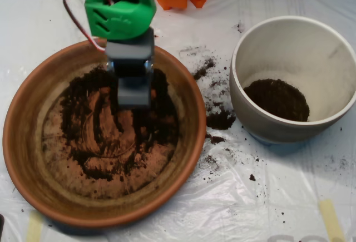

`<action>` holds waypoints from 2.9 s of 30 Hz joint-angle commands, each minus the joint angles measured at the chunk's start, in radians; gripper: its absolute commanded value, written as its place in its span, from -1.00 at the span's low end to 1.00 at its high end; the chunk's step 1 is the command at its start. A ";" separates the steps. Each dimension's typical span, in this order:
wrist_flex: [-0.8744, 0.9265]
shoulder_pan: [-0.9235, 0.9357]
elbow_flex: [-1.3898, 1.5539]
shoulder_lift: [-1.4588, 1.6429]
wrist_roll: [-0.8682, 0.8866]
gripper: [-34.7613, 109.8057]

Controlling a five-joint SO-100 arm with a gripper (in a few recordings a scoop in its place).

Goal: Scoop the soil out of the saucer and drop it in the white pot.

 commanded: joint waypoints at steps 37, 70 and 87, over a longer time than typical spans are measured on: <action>0.310 -0.721 -0.474 0.086 0.074 -0.02; 0.067 -0.124 -0.034 0.115 0.020 -0.20; -0.204 0.077 0.324 0.026 -0.318 0.17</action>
